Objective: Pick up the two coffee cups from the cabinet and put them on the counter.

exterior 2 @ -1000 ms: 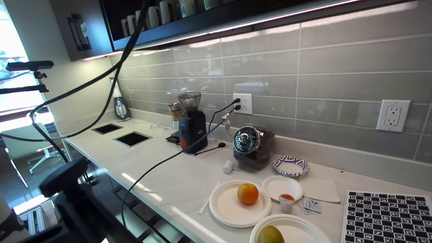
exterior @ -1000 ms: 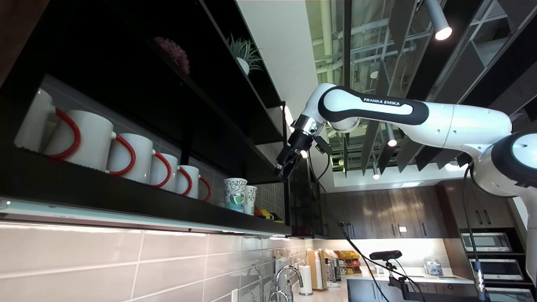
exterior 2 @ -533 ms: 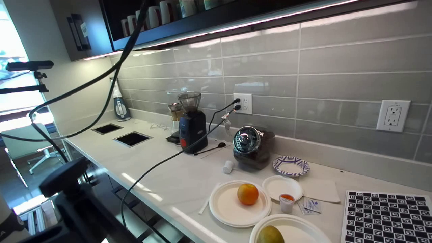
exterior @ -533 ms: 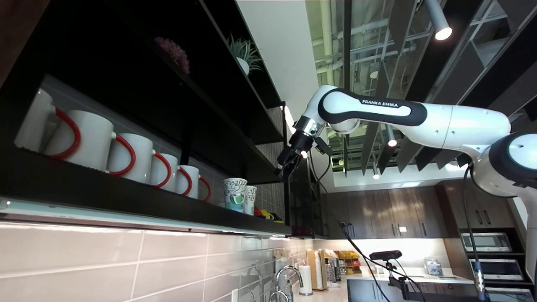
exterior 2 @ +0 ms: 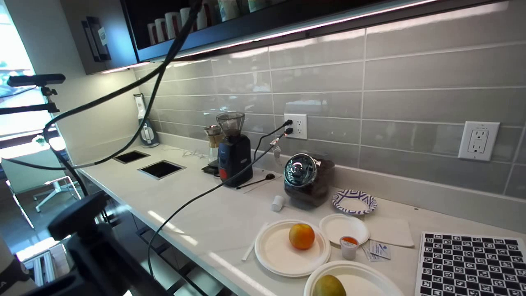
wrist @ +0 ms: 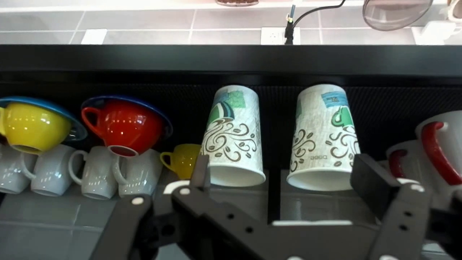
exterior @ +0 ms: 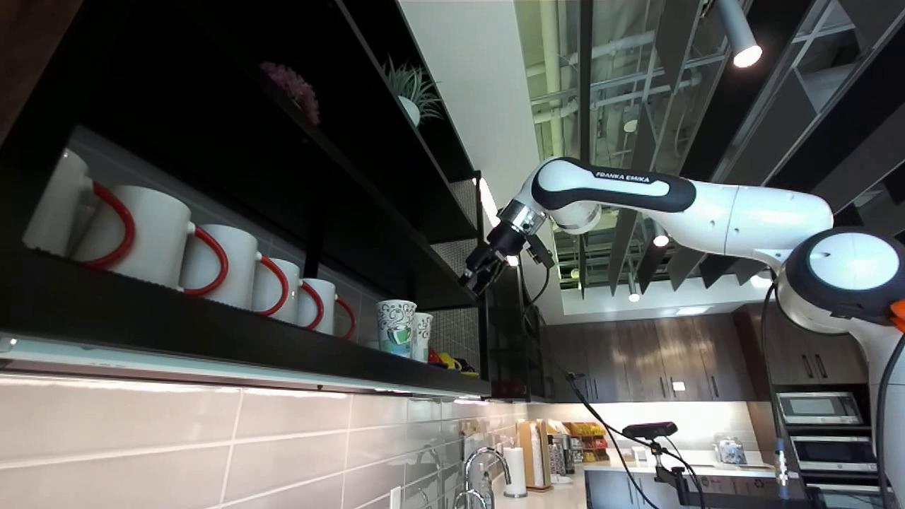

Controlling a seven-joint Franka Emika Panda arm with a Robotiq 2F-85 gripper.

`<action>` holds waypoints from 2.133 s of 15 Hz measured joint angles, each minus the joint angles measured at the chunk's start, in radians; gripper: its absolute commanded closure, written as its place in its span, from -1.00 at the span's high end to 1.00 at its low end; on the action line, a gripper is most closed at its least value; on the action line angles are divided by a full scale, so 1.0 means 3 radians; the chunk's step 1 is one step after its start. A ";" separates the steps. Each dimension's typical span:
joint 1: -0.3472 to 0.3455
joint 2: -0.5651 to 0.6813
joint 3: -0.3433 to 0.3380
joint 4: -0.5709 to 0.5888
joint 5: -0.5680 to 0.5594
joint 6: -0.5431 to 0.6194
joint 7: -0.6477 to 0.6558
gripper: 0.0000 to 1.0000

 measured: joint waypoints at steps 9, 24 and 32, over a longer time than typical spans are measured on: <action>-0.0026 0.0543 -0.0160 0.0597 0.0697 -0.0062 -0.0551 1.00; -0.0204 0.1286 -0.0146 0.1471 0.0936 -0.0418 -0.0768 1.00; -0.0246 0.1454 -0.0149 0.1658 0.0990 -0.0417 -0.0770 1.00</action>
